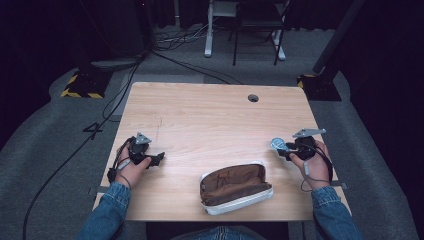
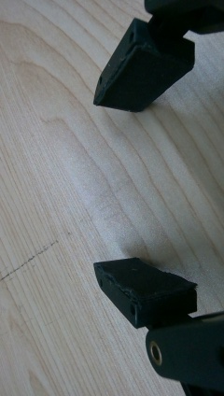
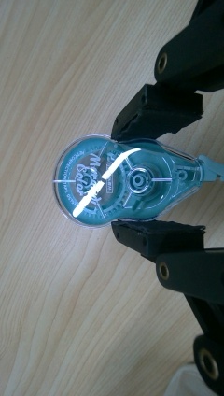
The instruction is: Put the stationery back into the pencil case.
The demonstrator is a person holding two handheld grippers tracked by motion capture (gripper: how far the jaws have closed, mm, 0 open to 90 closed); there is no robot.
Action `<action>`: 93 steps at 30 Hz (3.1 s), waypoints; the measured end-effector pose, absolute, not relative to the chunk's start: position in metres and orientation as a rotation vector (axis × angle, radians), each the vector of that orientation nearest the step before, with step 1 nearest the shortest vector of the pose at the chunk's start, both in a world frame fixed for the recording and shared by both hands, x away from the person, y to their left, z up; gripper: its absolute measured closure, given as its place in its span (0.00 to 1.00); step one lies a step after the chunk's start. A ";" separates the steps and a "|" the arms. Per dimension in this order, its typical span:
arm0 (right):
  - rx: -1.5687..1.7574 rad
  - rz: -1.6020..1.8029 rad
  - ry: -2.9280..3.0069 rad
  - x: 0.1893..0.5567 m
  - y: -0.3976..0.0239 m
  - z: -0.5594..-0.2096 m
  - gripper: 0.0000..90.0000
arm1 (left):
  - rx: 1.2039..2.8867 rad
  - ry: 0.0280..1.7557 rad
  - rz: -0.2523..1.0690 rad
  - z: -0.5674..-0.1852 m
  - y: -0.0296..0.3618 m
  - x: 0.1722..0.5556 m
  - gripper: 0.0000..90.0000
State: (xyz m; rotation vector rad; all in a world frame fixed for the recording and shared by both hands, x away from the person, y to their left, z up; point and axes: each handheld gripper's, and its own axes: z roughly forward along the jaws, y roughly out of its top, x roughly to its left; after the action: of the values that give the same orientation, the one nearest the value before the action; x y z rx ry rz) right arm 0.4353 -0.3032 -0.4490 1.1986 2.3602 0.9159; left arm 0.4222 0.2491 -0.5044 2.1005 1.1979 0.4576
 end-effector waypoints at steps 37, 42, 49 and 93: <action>0.913 1.091 2.421 0.377 -0.255 -0.372 0.56 | 2.105 1.196 0.457 -0.504 0.249 0.423 0.19; 0.864 1.112 2.444 0.368 -0.246 -0.365 0.56 | 2.104 1.198 0.454 -0.504 0.249 0.422 0.19; 0.782 1.124 2.500 0.356 -0.229 -0.359 0.56 | 2.104 1.197 0.455 -0.504 0.249 0.423 0.19; 0.488 0.980 2.855 0.331 -0.167 -0.381 0.56 | 2.104 1.196 0.455 -0.504 0.249 0.423 0.19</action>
State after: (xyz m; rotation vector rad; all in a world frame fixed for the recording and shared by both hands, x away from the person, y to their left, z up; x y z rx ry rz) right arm 0.3310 -0.1667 -0.3808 0.4882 2.8546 0.9799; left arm 0.4226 0.2487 -0.5043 2.1039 1.1957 0.4547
